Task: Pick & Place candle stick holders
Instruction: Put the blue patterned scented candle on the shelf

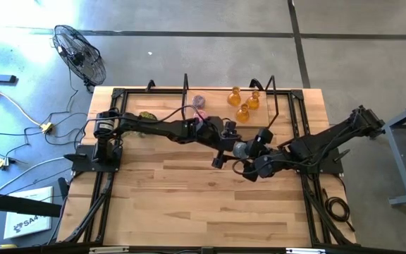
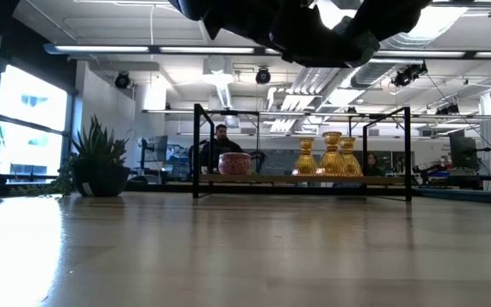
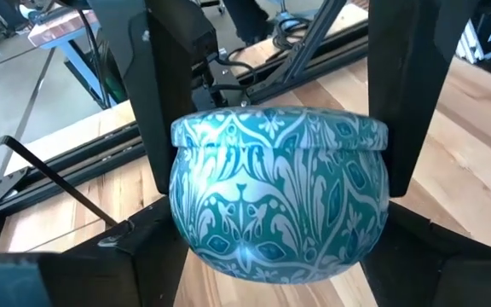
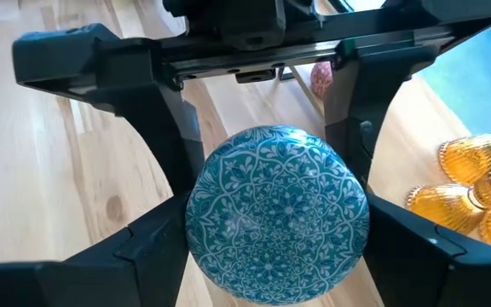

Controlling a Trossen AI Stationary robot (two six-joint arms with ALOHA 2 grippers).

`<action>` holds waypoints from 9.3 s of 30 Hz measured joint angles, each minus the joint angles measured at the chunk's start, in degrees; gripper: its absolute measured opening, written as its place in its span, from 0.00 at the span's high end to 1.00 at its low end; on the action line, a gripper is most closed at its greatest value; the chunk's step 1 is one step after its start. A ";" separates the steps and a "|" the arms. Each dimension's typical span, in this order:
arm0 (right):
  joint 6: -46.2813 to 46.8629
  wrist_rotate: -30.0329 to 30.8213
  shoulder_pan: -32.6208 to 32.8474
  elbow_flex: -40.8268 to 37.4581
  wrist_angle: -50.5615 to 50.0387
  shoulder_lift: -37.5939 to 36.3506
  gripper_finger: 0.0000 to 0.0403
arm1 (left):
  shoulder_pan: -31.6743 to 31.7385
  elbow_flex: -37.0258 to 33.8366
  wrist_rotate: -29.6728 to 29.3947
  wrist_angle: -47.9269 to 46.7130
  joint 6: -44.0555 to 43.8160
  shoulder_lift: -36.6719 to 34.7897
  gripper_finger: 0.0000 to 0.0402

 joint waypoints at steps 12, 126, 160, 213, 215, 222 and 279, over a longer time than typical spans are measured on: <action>0.87 -0.38 0.01 0.00 0.16 0.00 0.27 | -0.05 0.00 -0.13 -0.39 -0.08 0.00 0.35; 0.23 -2.32 -0.04 -0.17 -0.17 0.09 0.17 | -3.77 -0.07 -2.90 8.02 -7.98 2.75 0.29; -39.48 15.19 9.05 -0.20 29.24 -7.76 0.16 | -3.96 0.42 -0.71 19.11 -9.09 2.36 0.29; -45.10 52.55 43.90 -6.45 36.57 -7.76 0.16 | 9.81 -0.15 -26.86 12.03 -28.46 -8.57 0.29; -45.36 52.50 45.20 -6.45 36.17 -7.76 0.16 | 8.30 -0.15 -31.81 11.33 -28.45 -8.57 0.29; -44.97 52.54 49.61 -6.45 36.21 -7.76 0.16 | 5.81 -0.15 -44.30 11.80 -28.72 -6.21 0.29; -53.36 52.52 55.25 -6.45 47.14 -7.80 0.16 | 4.56 -0.15 -81.80 20.29 -52.66 20.33 0.29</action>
